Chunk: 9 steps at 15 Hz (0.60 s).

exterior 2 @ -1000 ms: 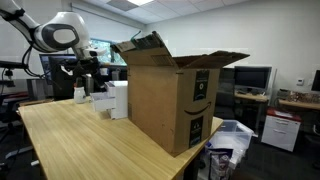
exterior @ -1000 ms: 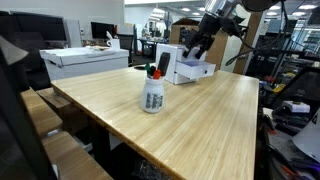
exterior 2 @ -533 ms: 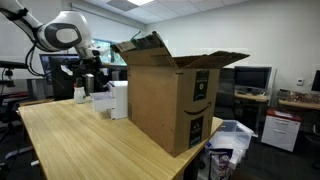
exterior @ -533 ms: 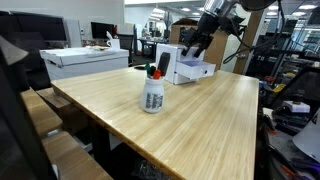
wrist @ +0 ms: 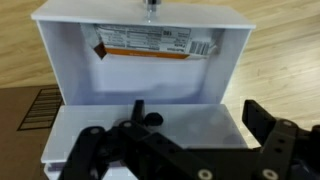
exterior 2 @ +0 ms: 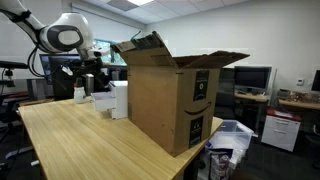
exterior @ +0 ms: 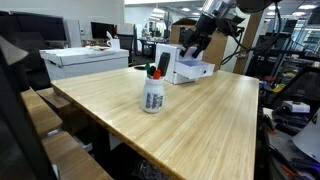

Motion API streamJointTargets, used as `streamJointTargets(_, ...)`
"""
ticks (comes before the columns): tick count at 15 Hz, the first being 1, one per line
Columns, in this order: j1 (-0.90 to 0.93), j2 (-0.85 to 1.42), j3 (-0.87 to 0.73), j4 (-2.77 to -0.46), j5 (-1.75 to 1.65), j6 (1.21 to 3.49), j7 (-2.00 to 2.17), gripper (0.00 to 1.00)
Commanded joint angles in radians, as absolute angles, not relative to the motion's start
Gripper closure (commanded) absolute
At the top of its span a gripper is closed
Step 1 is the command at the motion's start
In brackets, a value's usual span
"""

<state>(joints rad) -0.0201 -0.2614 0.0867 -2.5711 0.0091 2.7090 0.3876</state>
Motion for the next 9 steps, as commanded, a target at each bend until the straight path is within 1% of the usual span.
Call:
streamJointTargets(1, -0.010, -0.226, 0.074, -2.545, 0.042, 2.728, 0.340, 0.00)
streamJointTargets(9, 0.003, -0.202, 0.067, -2.495, 0.061, 2.684, 0.315, 0.00)
